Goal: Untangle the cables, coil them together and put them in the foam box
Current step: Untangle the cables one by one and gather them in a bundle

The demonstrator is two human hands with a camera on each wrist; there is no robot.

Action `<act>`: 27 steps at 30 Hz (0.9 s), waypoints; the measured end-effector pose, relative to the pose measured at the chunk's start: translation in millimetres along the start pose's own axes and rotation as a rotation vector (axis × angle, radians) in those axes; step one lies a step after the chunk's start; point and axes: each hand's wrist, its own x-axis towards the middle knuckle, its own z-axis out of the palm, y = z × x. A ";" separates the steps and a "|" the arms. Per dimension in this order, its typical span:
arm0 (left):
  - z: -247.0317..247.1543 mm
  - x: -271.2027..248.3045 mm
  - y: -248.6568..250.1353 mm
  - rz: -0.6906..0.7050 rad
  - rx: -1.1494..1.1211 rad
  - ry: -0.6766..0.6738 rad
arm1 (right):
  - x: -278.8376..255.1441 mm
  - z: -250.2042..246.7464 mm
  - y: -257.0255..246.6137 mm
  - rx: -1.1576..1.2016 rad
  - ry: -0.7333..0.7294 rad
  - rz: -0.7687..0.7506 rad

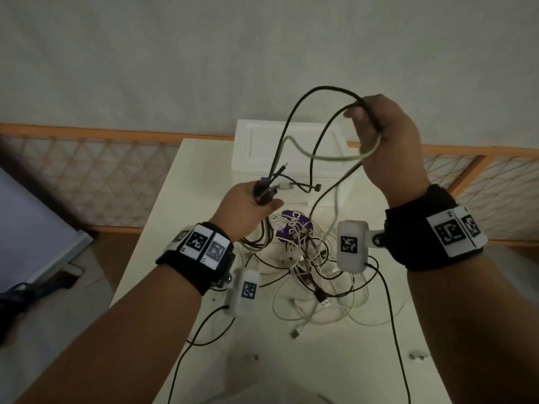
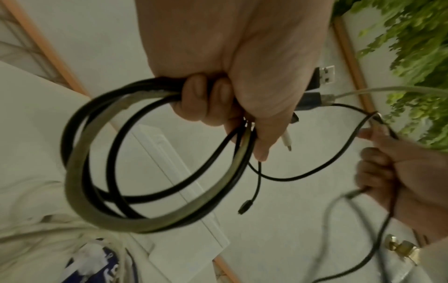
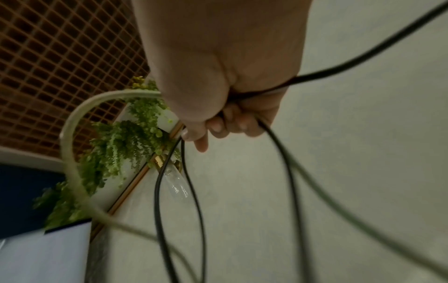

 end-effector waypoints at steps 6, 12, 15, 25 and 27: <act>-8.2 2.2 -19.9 -0.076 -0.059 0.088 | 11.8 -69.8 8.5 -0.509 0.131 -0.228; -10.7 -11.5 -31.6 -0.185 -0.605 0.086 | 5.5 -131.4 137.8 -0.910 -0.149 0.349; -2.0 -18.6 -39.6 -0.267 -0.799 0.122 | -16.4 -125.5 177.6 -1.076 -0.650 0.682; 43.8 -33.6 0.1 -0.308 -1.167 0.099 | -91.6 79.8 20.5 0.241 -1.018 0.254; 34.5 -35.7 -9.4 -0.261 -1.342 0.146 | -93.7 79.4 31.9 0.142 -1.070 0.177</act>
